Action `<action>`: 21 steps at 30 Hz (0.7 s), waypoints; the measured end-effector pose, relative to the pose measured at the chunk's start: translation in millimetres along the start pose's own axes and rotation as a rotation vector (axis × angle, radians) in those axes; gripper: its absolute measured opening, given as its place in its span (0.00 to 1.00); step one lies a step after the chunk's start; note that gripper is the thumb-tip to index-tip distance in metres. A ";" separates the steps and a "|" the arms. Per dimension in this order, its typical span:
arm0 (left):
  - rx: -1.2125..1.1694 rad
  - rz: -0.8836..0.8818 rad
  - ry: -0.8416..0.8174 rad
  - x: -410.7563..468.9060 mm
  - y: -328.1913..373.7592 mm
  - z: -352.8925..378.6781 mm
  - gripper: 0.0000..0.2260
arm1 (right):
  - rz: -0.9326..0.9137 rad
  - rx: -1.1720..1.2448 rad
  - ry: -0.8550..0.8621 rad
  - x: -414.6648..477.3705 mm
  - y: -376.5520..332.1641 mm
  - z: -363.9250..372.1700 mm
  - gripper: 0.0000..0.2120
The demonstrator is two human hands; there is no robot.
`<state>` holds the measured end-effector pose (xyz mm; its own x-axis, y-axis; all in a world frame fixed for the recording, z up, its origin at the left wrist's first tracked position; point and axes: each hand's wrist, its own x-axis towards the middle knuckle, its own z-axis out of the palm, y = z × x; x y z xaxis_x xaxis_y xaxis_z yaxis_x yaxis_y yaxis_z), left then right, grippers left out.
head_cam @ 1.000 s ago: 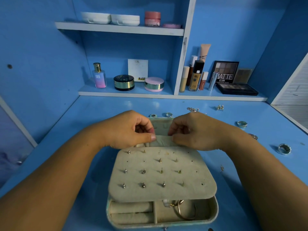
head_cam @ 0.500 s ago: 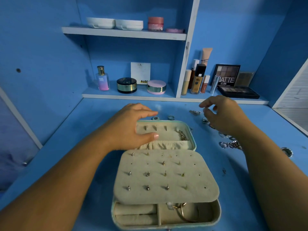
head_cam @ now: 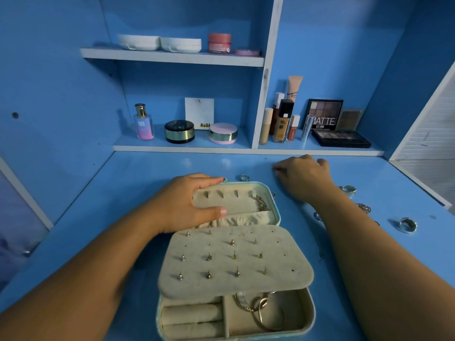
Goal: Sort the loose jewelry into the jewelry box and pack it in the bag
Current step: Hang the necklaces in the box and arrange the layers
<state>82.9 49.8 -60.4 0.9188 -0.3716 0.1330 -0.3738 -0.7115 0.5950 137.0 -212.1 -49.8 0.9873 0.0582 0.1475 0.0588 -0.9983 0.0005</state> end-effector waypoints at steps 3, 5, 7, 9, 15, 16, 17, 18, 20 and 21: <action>-0.014 0.001 0.013 -0.1 0.2 0.5 0.35 | 0.015 -0.008 0.054 5.5 -1.2 1.4 0.14; -0.006 0.001 0.016 0.0 0.7 0.6 0.35 | 0.004 0.002 0.064 8.4 -4.9 4.2 0.16; 0.004 -0.002 0.014 0.3 1.4 0.3 0.35 | -0.008 -0.015 0.056 10.6 -7.5 8.5 0.17; 0.004 -0.005 0.013 0.5 2.2 -0.3 0.35 | -0.014 -0.011 0.056 11.4 -7.7 10.8 0.16; 0.005 -0.012 0.015 -0.8 5.2 -0.9 0.35 | -0.188 0.543 0.441 -3.3 -13.2 -10.6 0.11; 0.003 -0.010 0.017 -1.0 5.8 -0.7 0.34 | -0.197 0.659 0.491 -7.9 -16.3 -16.8 0.10; 0.000 -0.010 0.024 -1.0 5.8 -0.8 0.33 | -0.185 0.782 0.506 -11.9 -20.5 -22.2 0.10; -0.007 -0.010 0.034 -0.6 5.4 -0.6 0.32 | -0.161 0.923 0.482 -16.7 -25.1 -26.9 0.10; -0.044 -0.017 0.071 0.0 5.0 -0.3 0.28 | -0.153 1.237 0.347 -27.2 -35.0 -35.0 0.09; -0.064 -0.013 0.099 0.7 4.7 -0.1 0.26 | -0.172 1.346 0.272 -33.0 -38.9 -37.7 0.09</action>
<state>81.8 46.3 -57.4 0.9328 -0.2997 0.2004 -0.3558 -0.6753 0.6461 96.7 -175.4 -17.4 0.9028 0.0200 0.4295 0.4250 -0.1927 -0.8844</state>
